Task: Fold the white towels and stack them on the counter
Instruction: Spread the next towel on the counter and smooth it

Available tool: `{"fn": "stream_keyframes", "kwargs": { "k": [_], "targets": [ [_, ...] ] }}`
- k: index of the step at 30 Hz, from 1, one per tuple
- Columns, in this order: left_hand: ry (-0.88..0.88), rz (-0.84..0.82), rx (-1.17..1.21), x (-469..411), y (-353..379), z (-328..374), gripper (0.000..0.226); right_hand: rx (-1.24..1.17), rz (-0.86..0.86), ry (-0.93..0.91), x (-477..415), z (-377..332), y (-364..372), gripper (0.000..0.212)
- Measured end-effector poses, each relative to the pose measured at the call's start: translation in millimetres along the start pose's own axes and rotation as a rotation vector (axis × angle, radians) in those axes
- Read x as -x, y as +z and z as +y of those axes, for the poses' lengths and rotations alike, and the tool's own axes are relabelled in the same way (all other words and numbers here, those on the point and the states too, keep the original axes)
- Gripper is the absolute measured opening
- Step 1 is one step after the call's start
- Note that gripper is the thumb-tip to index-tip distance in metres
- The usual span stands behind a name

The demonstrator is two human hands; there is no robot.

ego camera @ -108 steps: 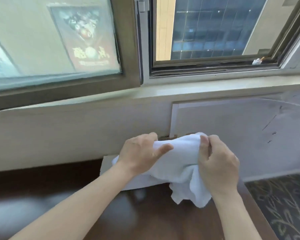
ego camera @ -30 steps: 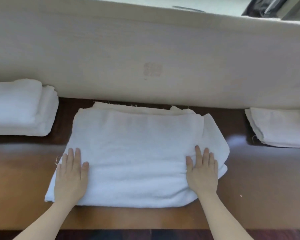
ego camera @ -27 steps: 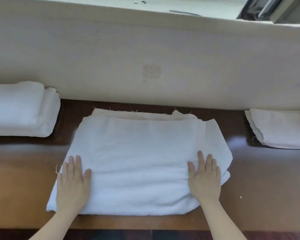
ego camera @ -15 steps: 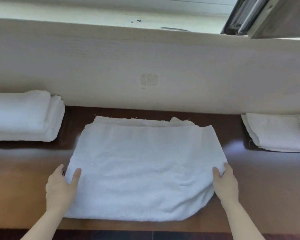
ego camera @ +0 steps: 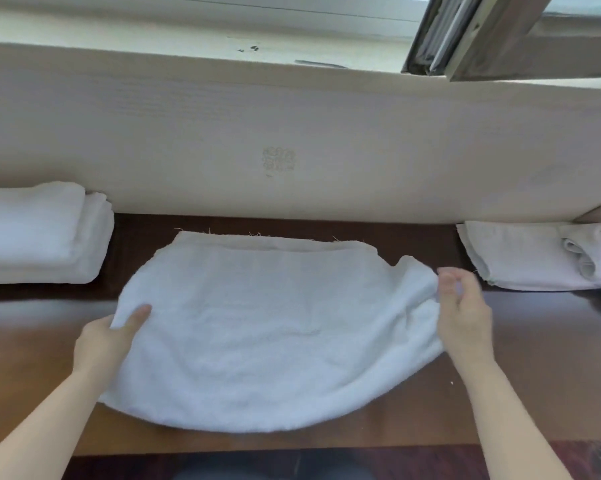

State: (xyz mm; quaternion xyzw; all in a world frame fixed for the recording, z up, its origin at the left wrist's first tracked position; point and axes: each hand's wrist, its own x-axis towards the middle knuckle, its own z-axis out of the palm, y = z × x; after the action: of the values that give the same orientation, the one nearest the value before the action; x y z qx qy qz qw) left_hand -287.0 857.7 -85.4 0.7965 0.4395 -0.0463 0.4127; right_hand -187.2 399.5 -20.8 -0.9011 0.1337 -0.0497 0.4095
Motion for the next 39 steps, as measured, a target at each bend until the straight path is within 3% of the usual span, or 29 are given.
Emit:
{"fn": "stream_keyframes", "kwargs": {
  "k": [2,4,6,8,11,15,19,22,27,31,32,35,36,39],
  "targets": [
    [0.046,0.092,0.043,1.8,-7.6,-2.1,0.047,-0.031,0.202,-0.073,1.8,-0.8,-28.0,0.022],
    [0.038,0.127,0.077,2.2,-10.9,-12.0,0.045,-0.023,0.295,-0.015,8.5,19.7,-47.5,0.026],
    [-0.012,0.094,0.061,2.7,-9.2,-28.0,0.040,0.136,0.191,0.212,19.4,62.8,-55.1,0.041],
    [-0.056,0.058,0.057,4.7,-6.1,-48.3,0.039,0.288,-0.042,0.436,35.5,104.9,-53.0,0.059],
    [-0.104,0.031,0.083,14.7,-3.2,-69.7,0.060,0.310,-0.222,0.555,58.2,132.8,-42.9,0.056],
    [-0.177,0.060,0.075,38.7,-5.5,-89.4,0.057,0.270,-0.263,0.528,61.9,134.6,-30.8,0.038],
    [-0.091,0.071,-0.019,63.2,-9.6,-110.4,0.075,0.216,-0.258,0.433,51.4,132.3,-23.3,0.023],
    [-0.127,-0.010,-0.072,69.6,-11.6,-127.6,0.086,0.183,-0.299,0.401,48.5,134.9,-24.3,0.022],
    [-0.073,-0.009,-0.064,86.1,-12.8,-117.6,0.056,0.277,-0.335,0.470,51.3,148.4,-35.7,0.030],
    [0.062,0.002,0.009,84.4,-24.5,-103.4,0.038,0.112,-0.176,0.485,56.9,142.7,-42.3,0.027],
    [0.103,-0.005,0.042,84.1,-26.2,-98.7,0.037,0.084,-0.141,0.484,59.1,142.8,-46.3,0.030],
    [0.151,-0.025,0.182,85.4,-36.0,-90.6,0.037,-0.042,-0.100,0.472,60.1,191.0,-47.0,0.096],
    [0.158,-0.041,0.238,84.9,-37.9,-90.4,0.037,-0.086,-0.104,0.468,62.1,202.5,-47.8,0.101],
    [0.196,-0.081,0.279,79.3,-38.3,-94.1,0.028,-0.156,-0.021,0.469,82.3,171.1,-44.1,0.082]
  ]
}}
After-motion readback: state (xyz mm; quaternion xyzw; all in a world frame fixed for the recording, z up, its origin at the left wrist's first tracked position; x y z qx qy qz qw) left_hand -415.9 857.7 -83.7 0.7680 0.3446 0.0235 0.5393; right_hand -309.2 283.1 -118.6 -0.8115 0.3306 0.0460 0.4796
